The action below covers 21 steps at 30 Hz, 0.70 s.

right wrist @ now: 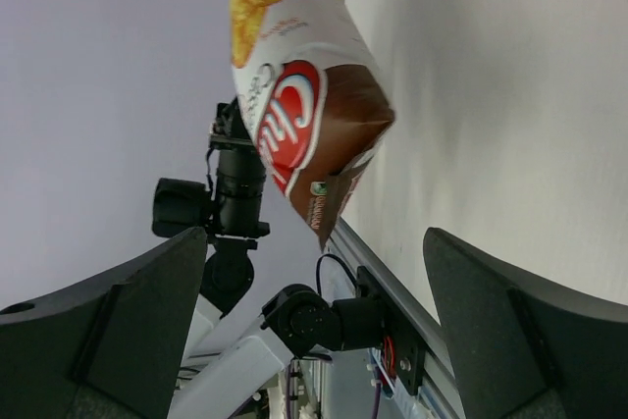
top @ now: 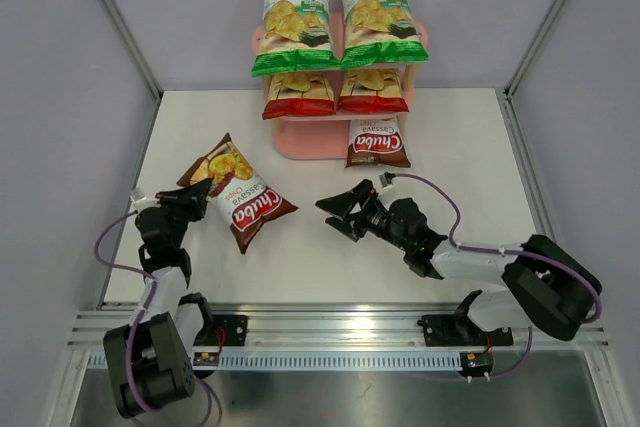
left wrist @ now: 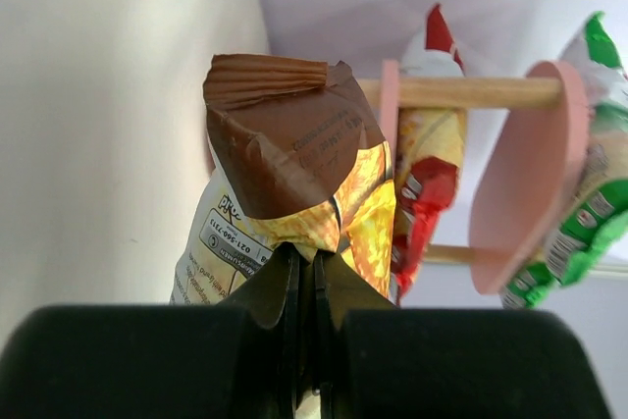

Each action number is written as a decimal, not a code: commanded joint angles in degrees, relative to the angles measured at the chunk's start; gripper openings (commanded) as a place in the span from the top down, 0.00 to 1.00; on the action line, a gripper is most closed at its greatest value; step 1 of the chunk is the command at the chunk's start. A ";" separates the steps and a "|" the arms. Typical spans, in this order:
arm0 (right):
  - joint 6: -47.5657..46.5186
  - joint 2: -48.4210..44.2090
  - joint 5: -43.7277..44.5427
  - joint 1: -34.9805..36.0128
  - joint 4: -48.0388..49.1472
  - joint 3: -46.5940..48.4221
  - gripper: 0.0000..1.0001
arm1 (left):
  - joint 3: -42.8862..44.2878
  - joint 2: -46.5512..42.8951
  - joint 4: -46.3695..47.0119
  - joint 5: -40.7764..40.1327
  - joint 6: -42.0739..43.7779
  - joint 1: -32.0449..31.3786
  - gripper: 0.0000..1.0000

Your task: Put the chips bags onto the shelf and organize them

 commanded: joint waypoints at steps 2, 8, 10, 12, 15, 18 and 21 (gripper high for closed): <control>2.26 8.31 3.73 3.08 14.60 1.80 0.01 | -0.07 -7.59 -1.70 2.66 -5.80 -2.26 1.00; -0.28 15.60 3.21 6.69 23.66 4.78 0.01 | -0.86 -9.71 1.08 5.99 -11.94 -4.54 1.00; -1.51 16.58 2.77 7.65 25.07 5.67 0.01 | -0.60 -9.88 1.01 6.87 -12.31 -5.34 1.00; -2.57 17.20 2.85 8.18 24.91 6.90 0.01 | -0.77 -10.14 1.35 7.40 -13.36 -5.95 1.00; -4.07 18.25 2.94 8.97 23.59 8.39 0.01 | -0.60 -10.94 1.53 8.63 -14.42 -6.39 1.00; -4.33 20.09 2.94 9.24 23.76 8.92 0.02 | -0.77 -11.20 1.97 9.86 -15.73 -7.18 1.00; -3.81 22.29 2.77 9.41 25.60 8.92 0.06 | -0.60 -11.47 1.80 10.65 -16.09 -8.06 1.00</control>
